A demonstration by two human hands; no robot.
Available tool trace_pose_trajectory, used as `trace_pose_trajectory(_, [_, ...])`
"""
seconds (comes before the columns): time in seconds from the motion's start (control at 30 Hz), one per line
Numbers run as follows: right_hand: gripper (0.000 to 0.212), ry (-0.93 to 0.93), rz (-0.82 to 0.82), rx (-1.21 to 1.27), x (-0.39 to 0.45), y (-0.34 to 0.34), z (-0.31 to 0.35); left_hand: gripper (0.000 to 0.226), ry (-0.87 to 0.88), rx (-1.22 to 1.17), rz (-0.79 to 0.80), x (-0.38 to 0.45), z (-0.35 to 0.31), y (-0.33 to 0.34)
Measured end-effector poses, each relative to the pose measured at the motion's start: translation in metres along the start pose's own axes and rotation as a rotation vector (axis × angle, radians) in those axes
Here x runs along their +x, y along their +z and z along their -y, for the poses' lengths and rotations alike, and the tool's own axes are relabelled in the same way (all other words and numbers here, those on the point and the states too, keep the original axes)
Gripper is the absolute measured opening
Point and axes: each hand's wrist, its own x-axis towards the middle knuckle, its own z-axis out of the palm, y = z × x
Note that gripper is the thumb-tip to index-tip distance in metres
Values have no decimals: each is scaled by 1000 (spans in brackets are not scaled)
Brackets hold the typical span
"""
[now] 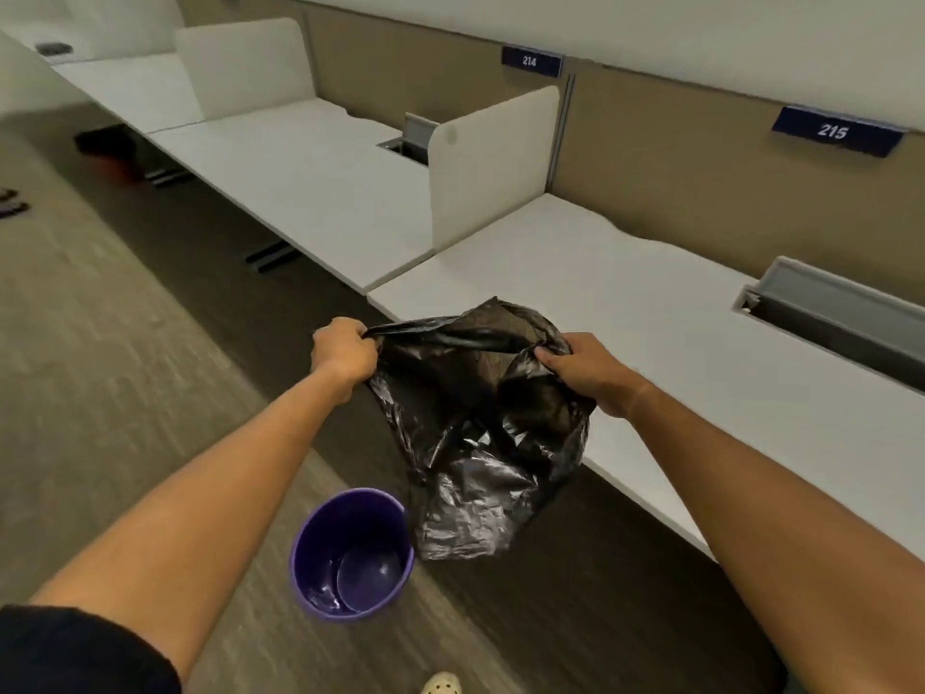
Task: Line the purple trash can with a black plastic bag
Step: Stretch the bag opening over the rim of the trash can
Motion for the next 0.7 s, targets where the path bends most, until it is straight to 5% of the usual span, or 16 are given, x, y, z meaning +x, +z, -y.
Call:
trace_pose_trajectory(0.4, [35,-4,170,-99,39,163,-48,20,-285,-10,-123,-22,159,-13])
trace_pose_trajectory(0.7, [32,163,169,-86,74,279,-108,18,-346,63,-39,19,276,-7])
